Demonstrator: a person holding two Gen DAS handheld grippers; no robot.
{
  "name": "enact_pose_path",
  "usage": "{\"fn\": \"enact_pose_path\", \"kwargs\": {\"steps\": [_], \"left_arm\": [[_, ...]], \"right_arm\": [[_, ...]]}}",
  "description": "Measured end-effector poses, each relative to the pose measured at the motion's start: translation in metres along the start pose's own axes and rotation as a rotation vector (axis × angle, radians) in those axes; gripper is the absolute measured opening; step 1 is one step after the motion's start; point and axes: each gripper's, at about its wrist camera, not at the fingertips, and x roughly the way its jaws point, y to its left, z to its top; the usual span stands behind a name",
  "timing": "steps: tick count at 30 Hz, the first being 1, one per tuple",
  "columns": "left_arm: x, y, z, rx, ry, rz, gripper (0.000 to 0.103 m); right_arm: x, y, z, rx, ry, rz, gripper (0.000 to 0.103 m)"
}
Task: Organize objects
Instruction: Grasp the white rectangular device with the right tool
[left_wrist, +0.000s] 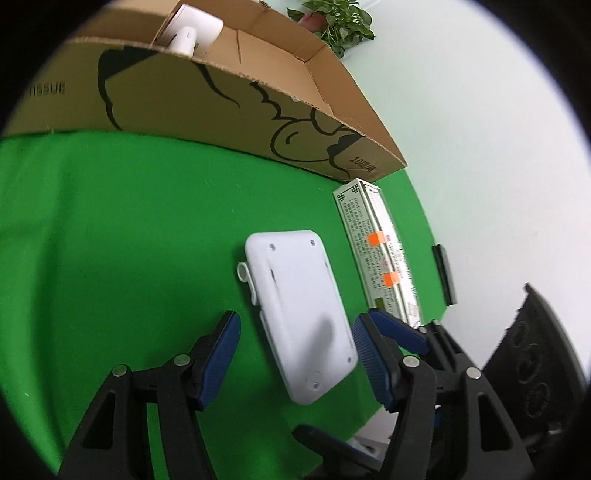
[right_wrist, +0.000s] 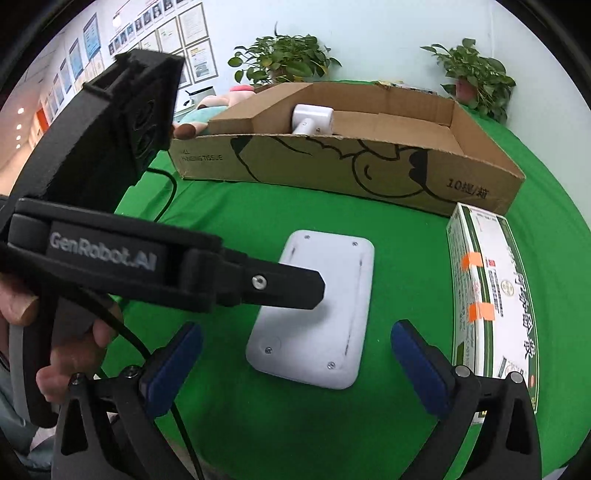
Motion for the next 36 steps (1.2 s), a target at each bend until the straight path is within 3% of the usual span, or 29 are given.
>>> {"fn": "enact_pose_path", "kwargs": {"steps": [2,4,7,13,21,36], "left_arm": [[0.001,0.000,-0.001,-0.010,0.003,-0.014,0.061],[0.004,-0.001,-0.003,-0.025,0.014,-0.036,0.052],[0.007,-0.001,-0.006,-0.041,0.012,-0.031,0.046],[0.009,0.001,-0.010,-0.063,0.022,-0.015,0.029],[0.009,-0.002,-0.015,-0.064,0.015,0.001,0.028],[-0.001,-0.010,0.002,-0.011,-0.010,0.054,0.023]], "right_arm": [[0.000,-0.005,-0.001,0.023,-0.002,-0.002,0.102],[-0.003,-0.007,-0.002,0.035,-0.012,-0.015,0.102],[-0.003,-0.008,-0.004,0.036,-0.009,-0.021,0.099],[-0.002,-0.007,-0.009,0.043,0.004,-0.028,0.084],[-0.005,-0.006,-0.015,0.049,0.003,-0.066,0.066],[-0.010,-0.005,-0.017,0.123,-0.010,-0.031,0.064]]}}
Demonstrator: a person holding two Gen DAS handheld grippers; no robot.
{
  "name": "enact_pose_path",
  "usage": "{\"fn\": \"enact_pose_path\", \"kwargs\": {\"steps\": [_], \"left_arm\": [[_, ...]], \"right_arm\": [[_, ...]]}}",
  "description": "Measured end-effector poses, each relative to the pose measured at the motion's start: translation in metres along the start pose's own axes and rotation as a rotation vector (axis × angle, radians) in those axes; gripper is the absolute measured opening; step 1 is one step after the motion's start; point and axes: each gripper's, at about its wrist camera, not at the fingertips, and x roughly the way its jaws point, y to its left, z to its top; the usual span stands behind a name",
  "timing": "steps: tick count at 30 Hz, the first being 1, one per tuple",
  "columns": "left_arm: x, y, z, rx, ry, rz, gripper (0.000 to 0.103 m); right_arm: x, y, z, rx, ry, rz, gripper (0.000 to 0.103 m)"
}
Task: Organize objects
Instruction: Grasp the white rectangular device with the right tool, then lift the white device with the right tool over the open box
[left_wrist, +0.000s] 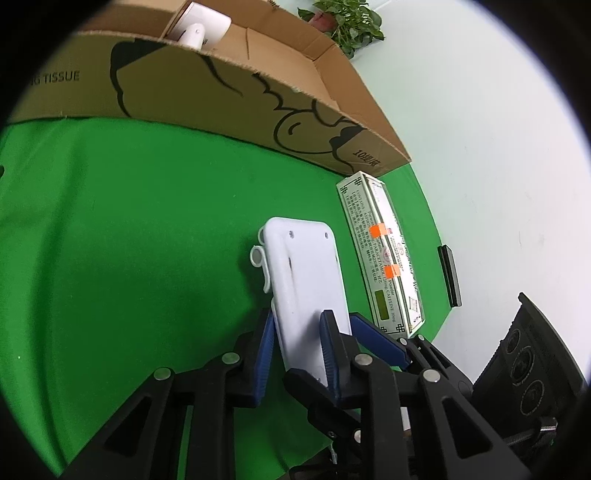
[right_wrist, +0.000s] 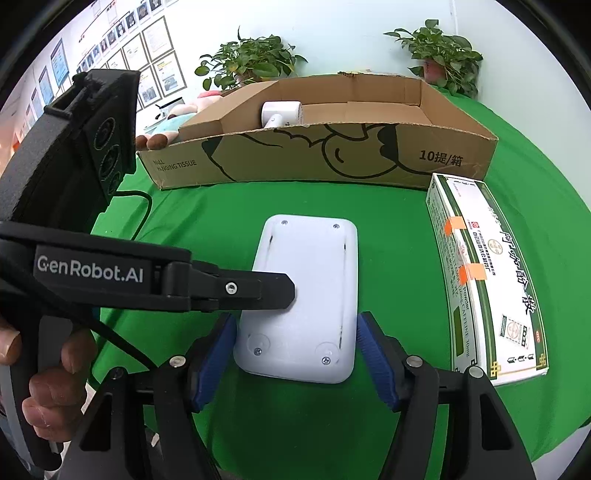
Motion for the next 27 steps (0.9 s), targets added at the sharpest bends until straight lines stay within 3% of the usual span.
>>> {"fn": "enact_pose_path", "kwargs": {"steps": [12,19,27], "left_arm": [[-0.055,-0.040,0.004,0.116,-0.139,0.000,0.023],[-0.095,-0.074,0.018,0.223,-0.246,0.028,0.023],[-0.121,-0.098,0.047,0.273,-0.308,0.047,0.023]], "right_arm": [[-0.045,0.007,0.024,0.005,-0.157,-0.004,0.064],[-0.083,0.016,0.056,-0.023,-0.304,0.001,0.064],[-0.104,0.023,0.096,-0.039,-0.378,0.010,0.064]]}}
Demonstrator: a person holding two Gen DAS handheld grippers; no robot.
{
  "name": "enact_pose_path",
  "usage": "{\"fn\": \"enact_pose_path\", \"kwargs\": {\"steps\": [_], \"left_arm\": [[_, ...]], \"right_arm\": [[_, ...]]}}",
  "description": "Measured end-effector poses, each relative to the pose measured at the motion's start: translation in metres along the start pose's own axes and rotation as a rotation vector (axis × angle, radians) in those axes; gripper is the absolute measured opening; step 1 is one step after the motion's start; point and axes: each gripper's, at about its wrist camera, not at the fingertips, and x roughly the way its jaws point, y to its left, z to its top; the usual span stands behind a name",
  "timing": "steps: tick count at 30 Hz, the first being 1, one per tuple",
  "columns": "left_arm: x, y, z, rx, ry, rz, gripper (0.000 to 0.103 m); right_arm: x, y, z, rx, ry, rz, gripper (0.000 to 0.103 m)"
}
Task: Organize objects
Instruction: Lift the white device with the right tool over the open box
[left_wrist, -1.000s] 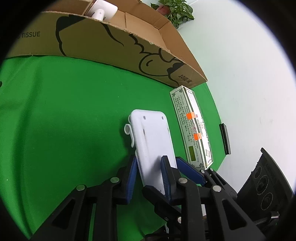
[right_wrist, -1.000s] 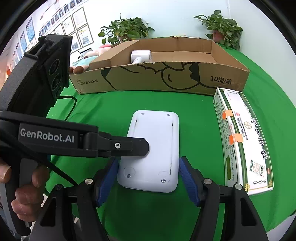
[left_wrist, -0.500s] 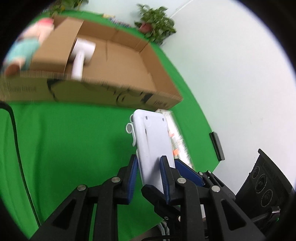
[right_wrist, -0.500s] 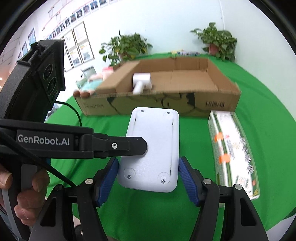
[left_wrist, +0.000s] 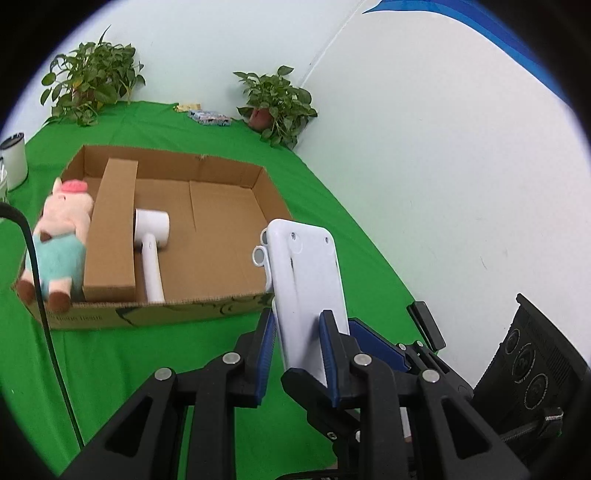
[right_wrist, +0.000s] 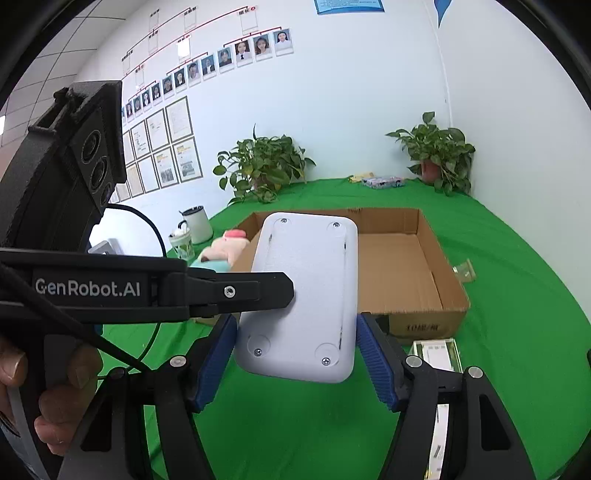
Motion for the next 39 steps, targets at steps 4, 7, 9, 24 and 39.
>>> {"fn": "enact_pose_path", "kwargs": {"steps": [4,7,9,24,39], "left_arm": [[-0.002,-0.002,0.025,0.021,-0.005,0.008,0.023],[-0.004,-0.004,0.040,0.036,-0.006,0.018,0.023],[-0.003,-0.003,0.050,0.041,-0.003,0.026,0.023],[0.051,0.034,0.103,-0.057,0.107,0.046,0.023],[0.128,0.092,0.081,-0.168,0.289,0.149,0.023]], "right_arm": [[0.005,-0.001,0.023,0.002,-0.018,0.005,0.064],[0.009,-0.001,0.041,0.004,-0.033,0.010,0.064],[0.014,-0.002,0.050,0.009,-0.036,0.018,0.064],[0.092,-0.029,0.105,0.077,0.091,0.047,0.064],[0.206,-0.064,0.064,0.203,0.335,0.130,0.064]]}}
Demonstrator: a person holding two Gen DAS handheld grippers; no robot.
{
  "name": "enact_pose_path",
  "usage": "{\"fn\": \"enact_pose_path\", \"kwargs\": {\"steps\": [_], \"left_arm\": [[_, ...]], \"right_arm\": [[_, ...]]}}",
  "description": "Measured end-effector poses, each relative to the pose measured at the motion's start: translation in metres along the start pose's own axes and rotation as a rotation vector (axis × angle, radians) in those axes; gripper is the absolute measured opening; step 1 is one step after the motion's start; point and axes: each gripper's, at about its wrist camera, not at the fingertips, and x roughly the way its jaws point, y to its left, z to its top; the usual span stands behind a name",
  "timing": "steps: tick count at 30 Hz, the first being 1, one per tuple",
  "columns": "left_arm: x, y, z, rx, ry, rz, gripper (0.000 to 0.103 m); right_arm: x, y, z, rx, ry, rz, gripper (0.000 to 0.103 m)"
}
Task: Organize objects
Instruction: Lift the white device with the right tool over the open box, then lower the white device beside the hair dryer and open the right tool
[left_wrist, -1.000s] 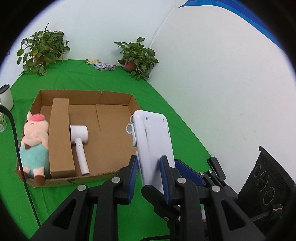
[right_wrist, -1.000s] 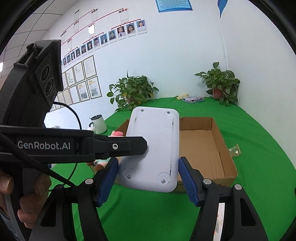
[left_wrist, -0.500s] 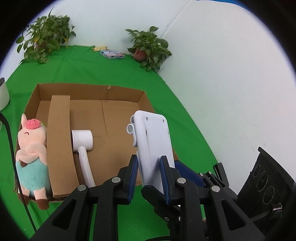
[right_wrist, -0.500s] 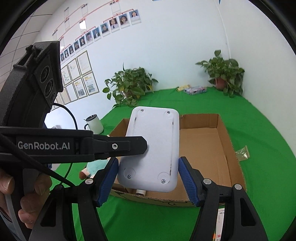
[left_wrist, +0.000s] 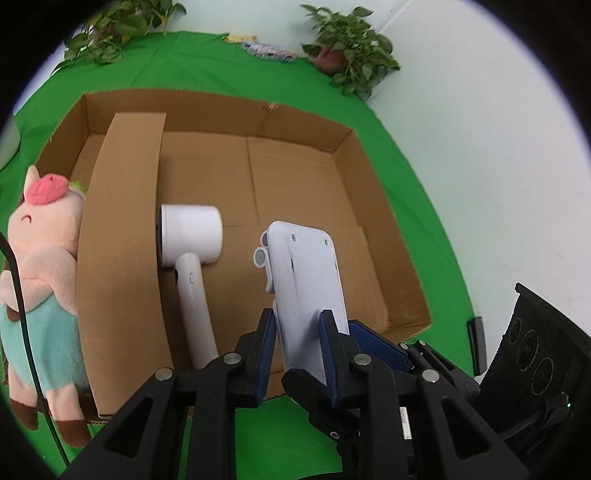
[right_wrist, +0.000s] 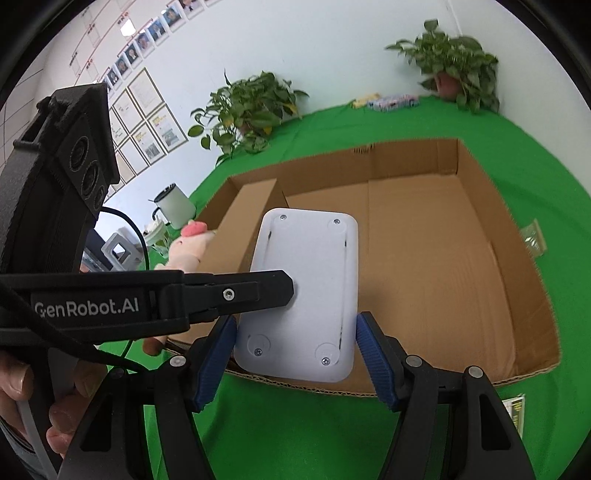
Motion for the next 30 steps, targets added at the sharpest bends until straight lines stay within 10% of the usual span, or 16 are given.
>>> {"fn": "enact_pose_path", "kwargs": {"steps": [23,30], "left_arm": [[0.049,0.025,0.008,-0.118,0.103,0.131,0.017],[0.033,0.025,0.005,-0.124,0.076,0.121,0.017]], "right_arm": [[0.077,-0.029,-0.003,0.060,0.208,0.022,0.064],[0.087,-0.025,-0.002,0.062,0.242,0.008,0.046]]}}
